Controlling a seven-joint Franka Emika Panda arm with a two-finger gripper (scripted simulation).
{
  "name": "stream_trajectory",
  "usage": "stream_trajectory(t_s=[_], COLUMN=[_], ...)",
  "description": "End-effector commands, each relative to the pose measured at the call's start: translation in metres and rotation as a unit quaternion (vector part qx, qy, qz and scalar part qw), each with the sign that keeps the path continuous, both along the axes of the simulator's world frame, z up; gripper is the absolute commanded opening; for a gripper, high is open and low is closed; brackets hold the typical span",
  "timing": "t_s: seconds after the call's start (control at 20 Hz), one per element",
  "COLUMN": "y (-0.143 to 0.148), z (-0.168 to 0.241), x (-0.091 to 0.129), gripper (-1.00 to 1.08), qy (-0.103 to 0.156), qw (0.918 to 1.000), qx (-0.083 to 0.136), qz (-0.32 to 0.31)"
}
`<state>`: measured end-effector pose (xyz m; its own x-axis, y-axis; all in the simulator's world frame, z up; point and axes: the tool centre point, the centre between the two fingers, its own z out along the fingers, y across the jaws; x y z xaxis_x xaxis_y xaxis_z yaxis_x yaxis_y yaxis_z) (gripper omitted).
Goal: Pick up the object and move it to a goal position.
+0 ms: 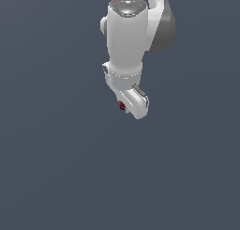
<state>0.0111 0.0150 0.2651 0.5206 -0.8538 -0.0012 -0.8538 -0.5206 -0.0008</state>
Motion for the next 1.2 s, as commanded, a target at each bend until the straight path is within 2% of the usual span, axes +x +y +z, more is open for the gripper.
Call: stream_trajectory(t_s=[0.0,0.35,0.6,0.85,1.15], y=[0.006,0.021,0.029,0.035,0.037], z=[0.030,0.104,0.143,0.167,0.176], x=[-0.008,-0.026,-0.034,-0.039,-0.040], gripper=[-1.00,-1.00,-1.00,-1.00,-1.00], qy=[0.000,0.000,0.000,0.000,0.000], qw=[1.0000,1.0000,1.0000,1.0000,1.0000], qx=[-0.001,-0.001,-0.001,-0.001,-0.001], qz=[0.000,0.000,0.000,0.000,0.001])
